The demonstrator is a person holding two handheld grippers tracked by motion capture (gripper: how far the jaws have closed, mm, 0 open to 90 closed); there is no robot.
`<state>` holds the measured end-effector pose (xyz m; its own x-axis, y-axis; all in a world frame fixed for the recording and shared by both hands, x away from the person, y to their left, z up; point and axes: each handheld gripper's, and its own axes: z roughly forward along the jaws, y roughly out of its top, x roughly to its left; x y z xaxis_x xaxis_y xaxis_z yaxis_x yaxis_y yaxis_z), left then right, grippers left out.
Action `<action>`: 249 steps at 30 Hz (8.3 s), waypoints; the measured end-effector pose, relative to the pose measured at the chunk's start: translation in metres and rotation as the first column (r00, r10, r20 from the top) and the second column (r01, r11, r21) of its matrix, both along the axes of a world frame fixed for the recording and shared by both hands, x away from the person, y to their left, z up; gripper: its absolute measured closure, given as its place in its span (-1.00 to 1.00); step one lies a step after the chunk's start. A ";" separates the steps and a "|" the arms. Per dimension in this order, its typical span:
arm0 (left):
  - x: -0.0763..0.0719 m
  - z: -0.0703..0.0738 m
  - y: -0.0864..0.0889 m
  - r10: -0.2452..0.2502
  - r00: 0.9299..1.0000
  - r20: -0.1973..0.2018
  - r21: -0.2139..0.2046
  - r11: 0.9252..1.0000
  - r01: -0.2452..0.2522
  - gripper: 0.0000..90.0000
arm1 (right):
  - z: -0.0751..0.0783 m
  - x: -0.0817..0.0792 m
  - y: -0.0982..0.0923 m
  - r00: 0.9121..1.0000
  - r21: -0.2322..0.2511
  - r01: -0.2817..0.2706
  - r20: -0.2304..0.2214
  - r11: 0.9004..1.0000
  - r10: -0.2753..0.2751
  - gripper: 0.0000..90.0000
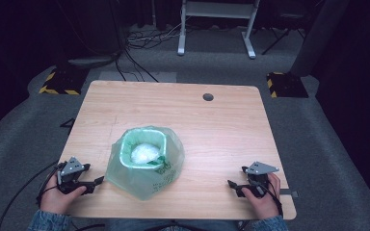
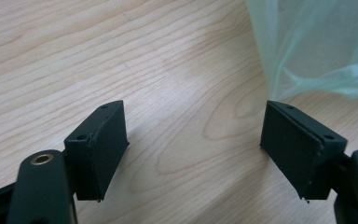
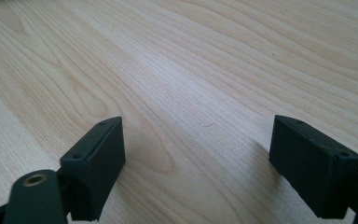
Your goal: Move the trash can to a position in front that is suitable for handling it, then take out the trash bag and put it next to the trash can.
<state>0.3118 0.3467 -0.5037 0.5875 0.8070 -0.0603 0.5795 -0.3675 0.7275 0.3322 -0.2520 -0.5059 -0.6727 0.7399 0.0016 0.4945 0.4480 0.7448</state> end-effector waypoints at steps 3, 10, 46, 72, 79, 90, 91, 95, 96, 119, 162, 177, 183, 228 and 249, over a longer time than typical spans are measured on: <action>-0.003 0.007 -0.003 -0.009 1.000 0.020 0.007 1.000 0.009 -0.46 | 0.000 0.000 0.000 1.000 0.000 0.000 0.000 1.000 0.000 -0.59; -0.013 0.027 -0.003 -0.006 0.998 0.056 -0.093 0.996 0.011 -0.47 | 0.000 0.001 0.000 1.000 0.000 0.001 0.001 1.000 -0.001 -0.59; -0.022 0.058 -0.069 -0.061 0.965 0.256 -0.176 0.978 0.108 -0.56 | 0.000 0.001 0.001 1.000 0.000 0.005 0.001 1.000 -0.005 -0.60; 0.021 0.046 -0.136 -0.178 0.950 0.257 -0.149 0.964 0.221 -0.56 | 0.000 0.002 0.001 1.000 0.000 0.007 0.001 1.000 -0.007 -0.60; 0.033 0.048 -0.162 -0.189 0.945 0.266 -0.129 0.965 0.229 -0.52 | 0.000 0.002 0.001 1.000 0.000 0.007 0.001 1.000 -0.007 -0.60; 0.042 0.047 -0.201 -0.213 0.940 0.268 -0.136 0.957 0.256 -0.40 | 0.000 0.002 0.001 1.000 -0.001 0.007 0.001 1.000 -0.007 -0.60; 0.043 0.046 -0.203 -0.214 0.940 0.267 -0.135 0.957 0.257 -0.40 | 0.000 0.002 0.001 1.000 -0.001 0.007 0.001 1.000 -0.007 -0.60; 0.045 0.045 -0.210 -0.218 0.943 0.251 -0.135 0.957 0.258 -0.37 | 0.000 0.002 0.001 1.000 0.000 0.007 0.000 1.000 -0.007 -0.60; 0.045 0.044 -0.211 -0.219 0.943 0.252 -0.136 0.956 0.258 -0.36 | 0.000 0.002 0.001 1.000 0.000 0.006 0.001 1.000 -0.006 -0.60; 0.029 0.044 -0.183 -0.201 0.953 0.225 -0.064 0.973 0.220 -0.51 | 0.009 0.003 0.013 0.999 0.010 0.034 -0.010 0.999 -0.034 -0.58; 0.027 0.033 -0.182 -0.303 0.942 0.142 -0.041 0.949 0.311 1.00 | 0.058 0.024 0.077 0.963 0.049 -0.254 0.107 0.966 0.248 0.98; 0.004 0.072 -0.170 -0.304 0.926 0.224 -0.072 0.942 0.327 1.00 | 0.087 0.004 0.066 0.955 0.082 -0.244 0.192 0.966 0.225 0.93; 0.005 0.091 -0.163 -0.291 0.920 0.262 -0.074 0.945 0.319 1.00 | 0.103 0.000 0.066 0.944 0.088 -0.252 0.240 0.964 0.225 0.97; 0.062 0.104 -0.155 -0.113 0.952 0.284 0.001 0.993 0.117 1.00 | 0.121 0.071 0.080 0.962 0.112 -0.156 0.241 0.981 0.125 1.00; 0.046 0.111 -0.147 -0.098 0.954 0.282 -0.040 0.993 0.113 0.93 | 0.148 0.027 0.049 0.930 0.143 -0.047 0.367 0.989 -0.009 0.08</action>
